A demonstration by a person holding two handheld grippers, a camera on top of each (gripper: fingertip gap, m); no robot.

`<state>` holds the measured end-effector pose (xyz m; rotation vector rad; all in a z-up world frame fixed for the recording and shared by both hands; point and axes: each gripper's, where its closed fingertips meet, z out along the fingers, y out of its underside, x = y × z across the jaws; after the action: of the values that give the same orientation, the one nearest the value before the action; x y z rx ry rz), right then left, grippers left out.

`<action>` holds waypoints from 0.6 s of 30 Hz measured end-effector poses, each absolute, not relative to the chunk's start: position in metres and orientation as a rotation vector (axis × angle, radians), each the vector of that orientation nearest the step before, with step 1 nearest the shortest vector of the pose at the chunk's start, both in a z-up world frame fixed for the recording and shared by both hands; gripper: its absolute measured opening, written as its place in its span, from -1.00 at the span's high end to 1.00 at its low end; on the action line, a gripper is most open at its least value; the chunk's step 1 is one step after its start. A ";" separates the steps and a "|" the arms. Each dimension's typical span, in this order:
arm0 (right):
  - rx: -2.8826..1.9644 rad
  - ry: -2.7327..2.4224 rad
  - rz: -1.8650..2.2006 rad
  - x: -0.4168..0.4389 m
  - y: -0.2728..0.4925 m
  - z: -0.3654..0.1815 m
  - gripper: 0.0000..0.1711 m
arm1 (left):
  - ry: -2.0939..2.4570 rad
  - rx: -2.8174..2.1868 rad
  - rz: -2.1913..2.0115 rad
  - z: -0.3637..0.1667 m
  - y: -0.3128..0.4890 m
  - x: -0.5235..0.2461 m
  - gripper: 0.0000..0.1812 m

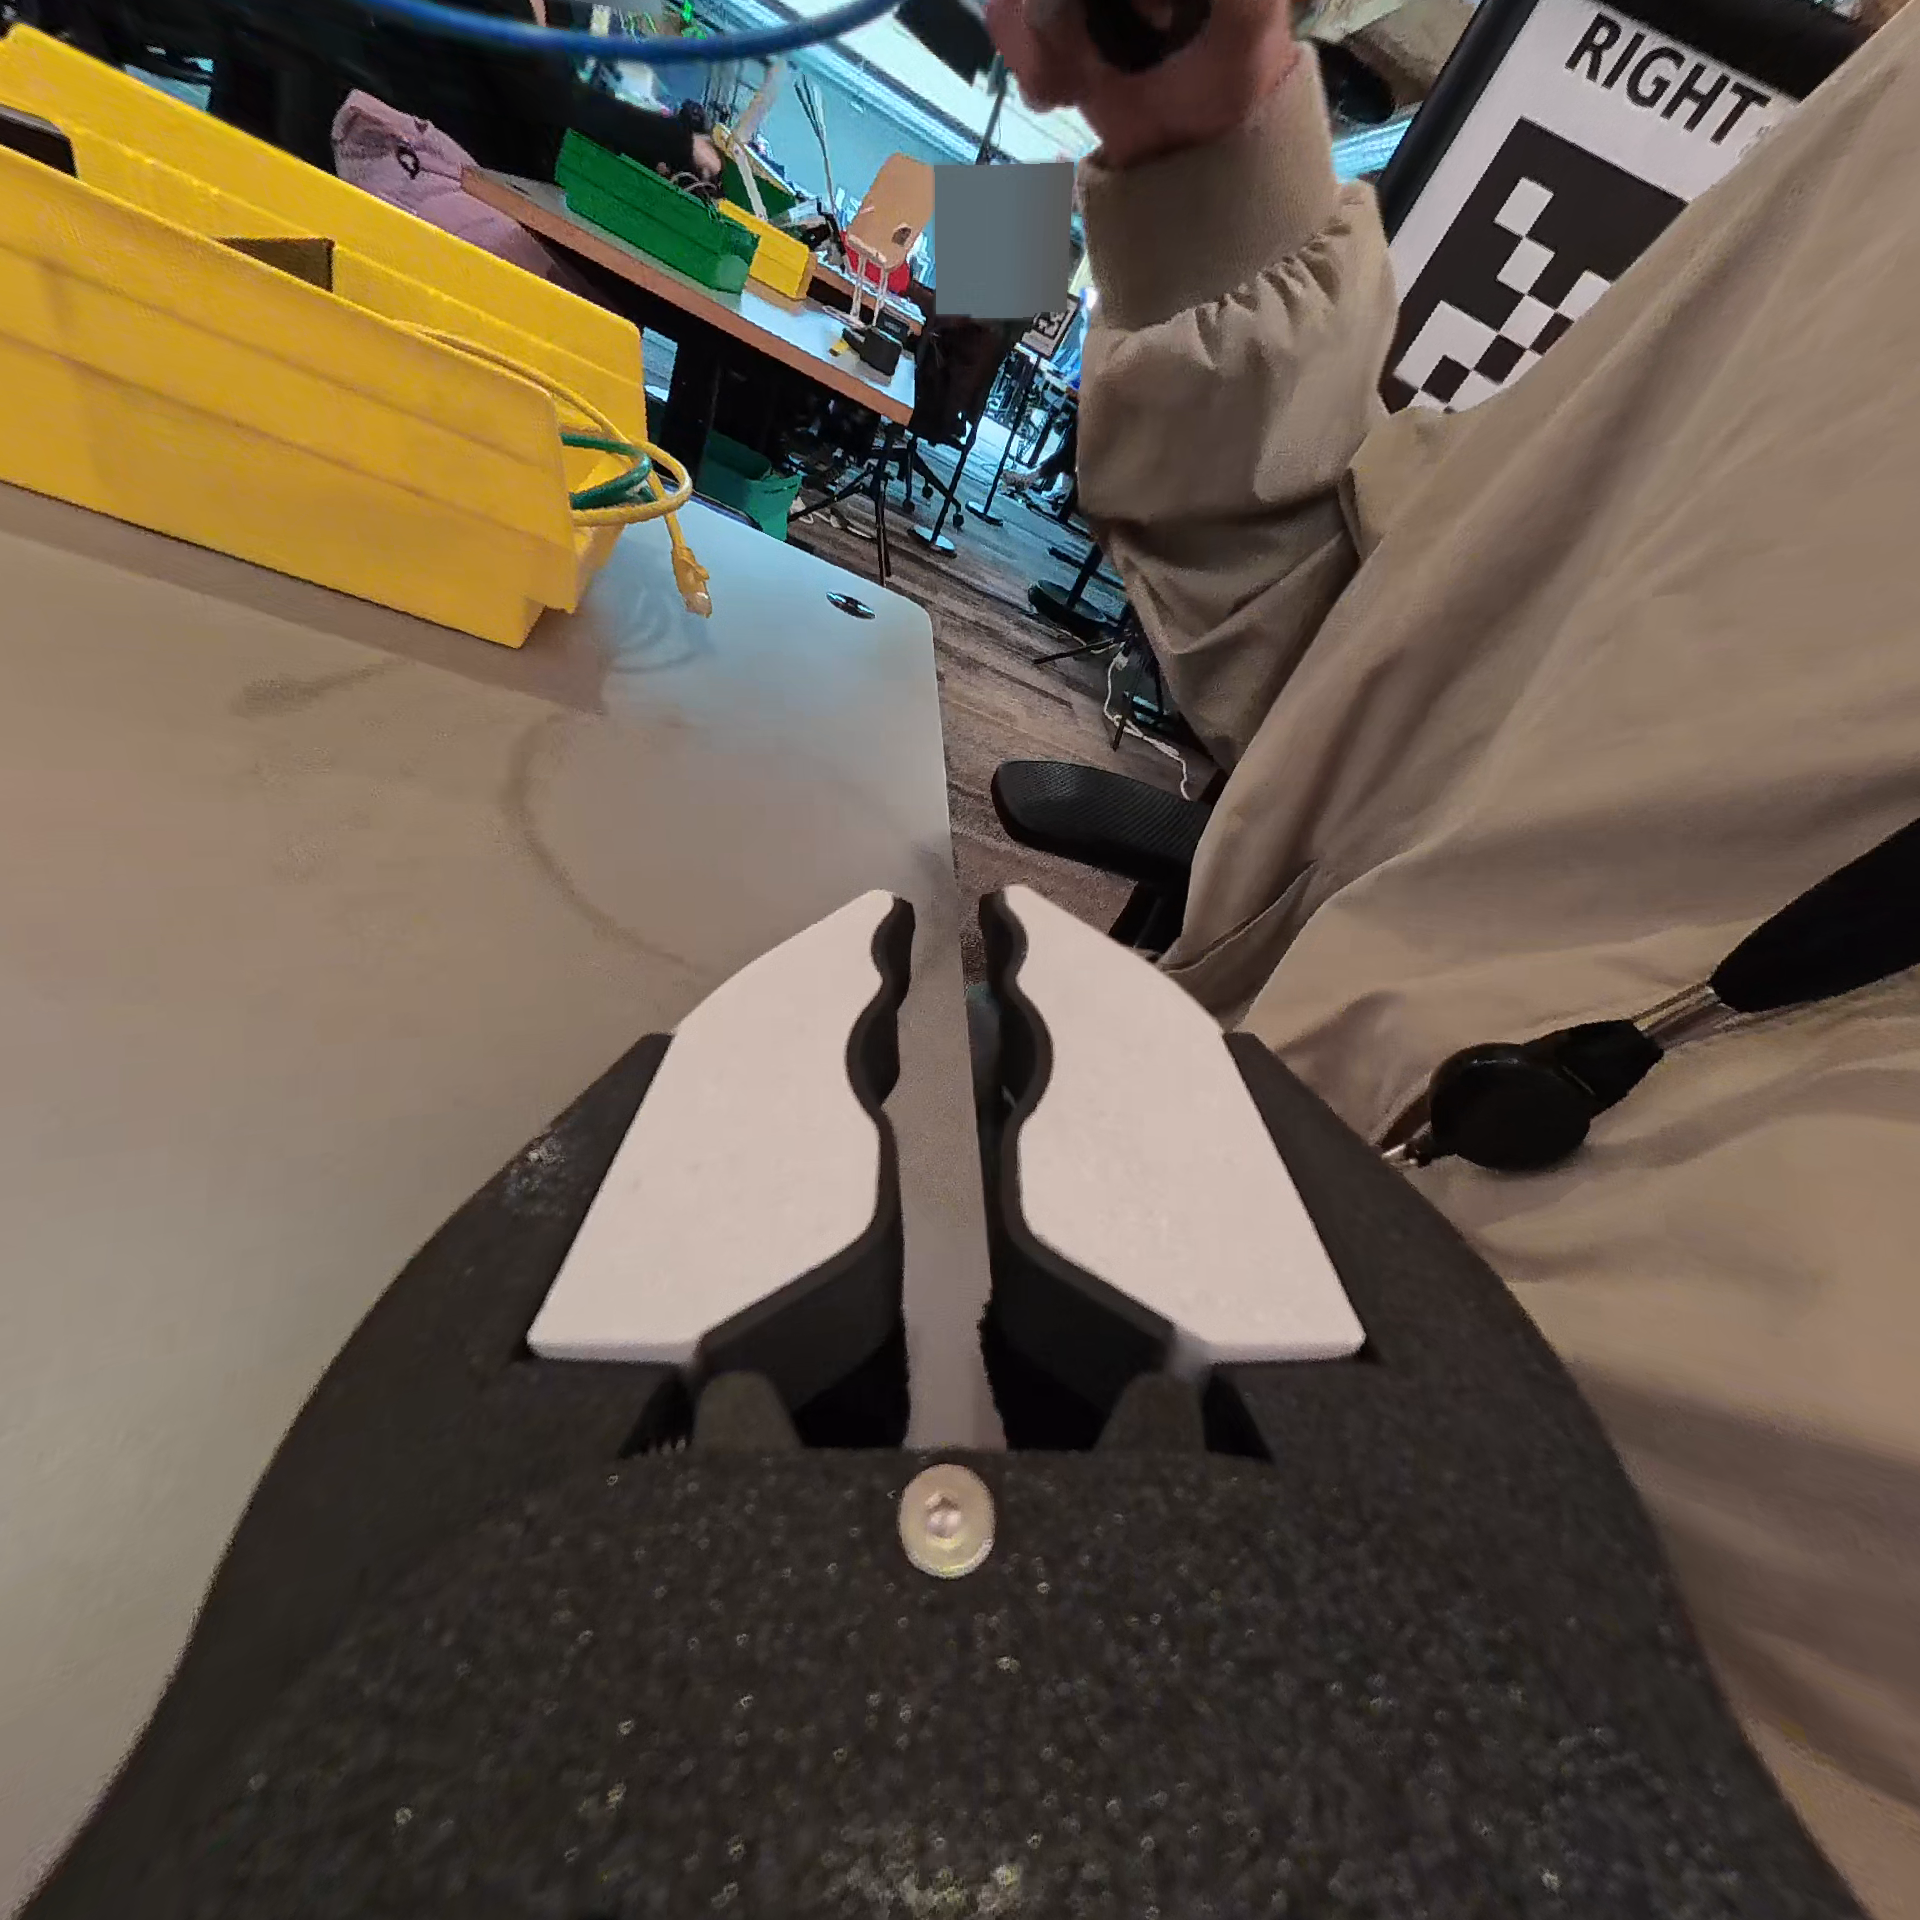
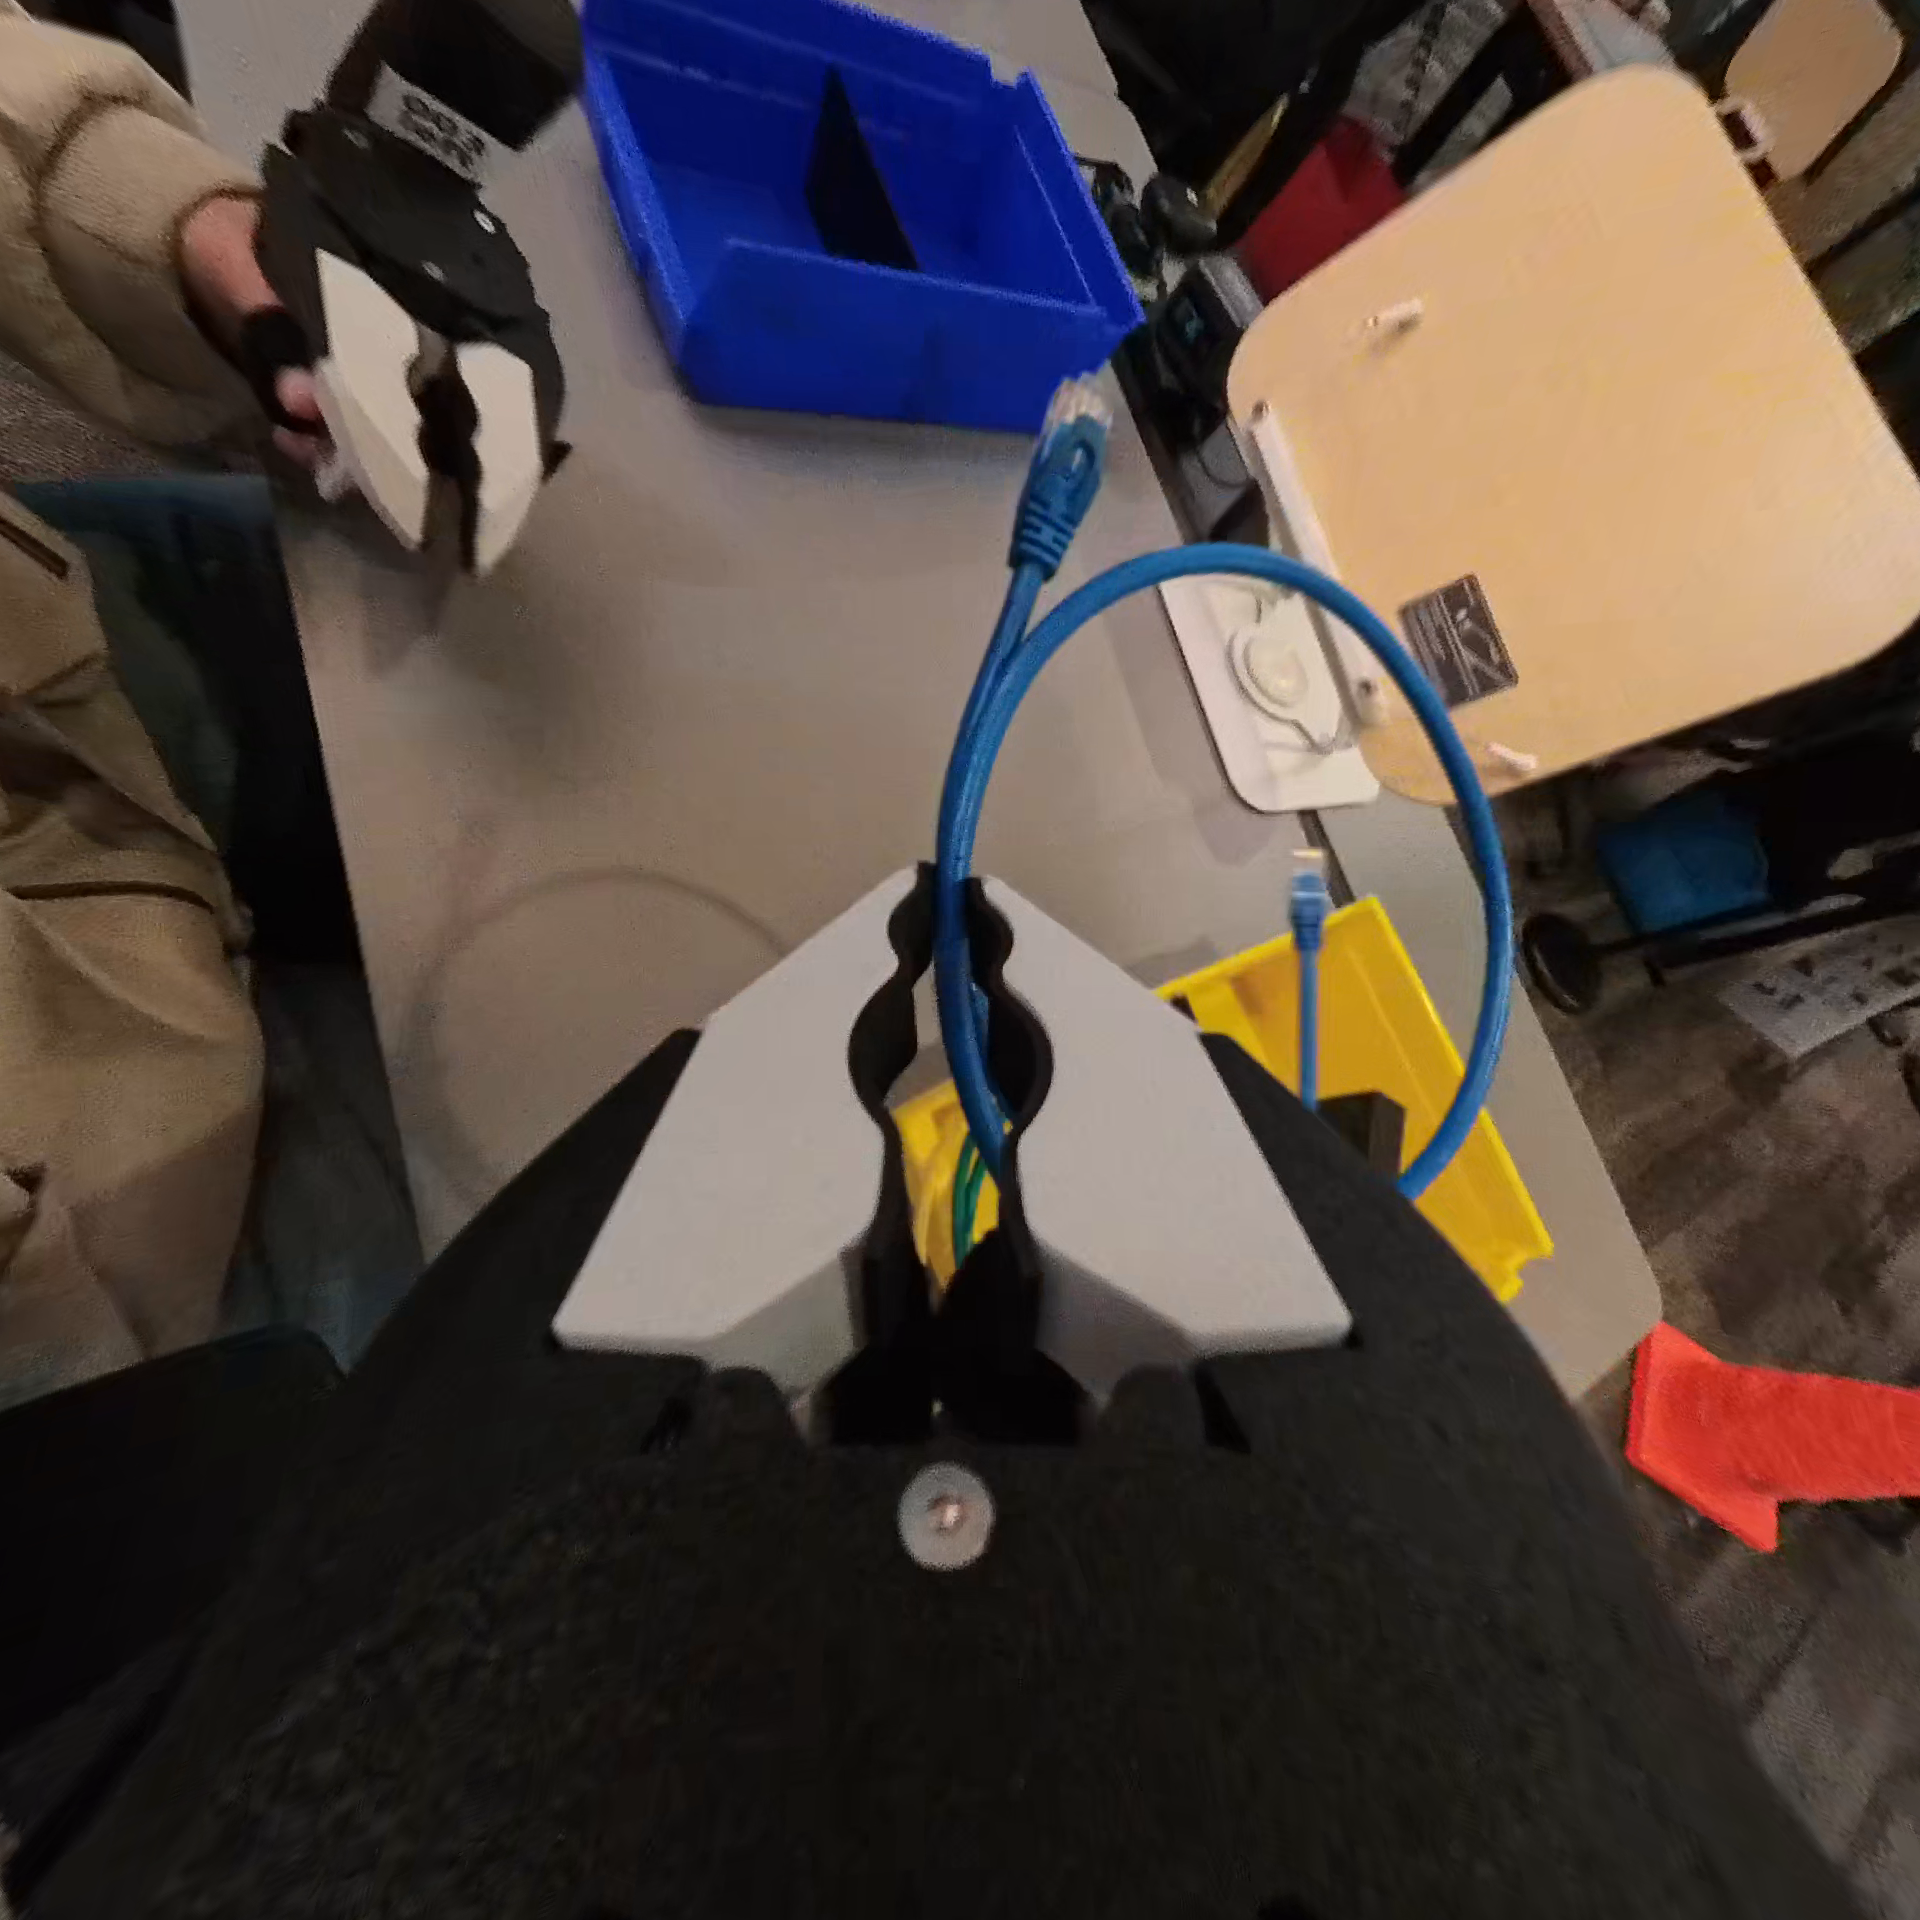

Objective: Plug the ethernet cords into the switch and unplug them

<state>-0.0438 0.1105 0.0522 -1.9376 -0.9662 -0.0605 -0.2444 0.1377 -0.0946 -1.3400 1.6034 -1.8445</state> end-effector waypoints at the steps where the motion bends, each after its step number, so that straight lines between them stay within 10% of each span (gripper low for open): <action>1: -1.970 -0.951 -0.079 -0.031 0.113 0.043 0.95 | 1.603 -1.336 -1.844 -0.094 0.137 -0.245 0.85; 11: -2.366 -0.655 0.088 0.067 0.128 -0.108 0.95 | 1.593 -1.335 -1.843 -0.093 0.137 -0.244 0.85; 18: -2.505 -0.575 0.022 0.066 0.108 -0.112 0.95 | 1.586 -1.337 -1.845 -0.093 0.138 -0.244 0.85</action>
<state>0.0656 0.1076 -0.1116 -2.5045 -0.5748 0.0224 -0.2435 0.1383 -0.0934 -1.3369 1.5858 -1.8449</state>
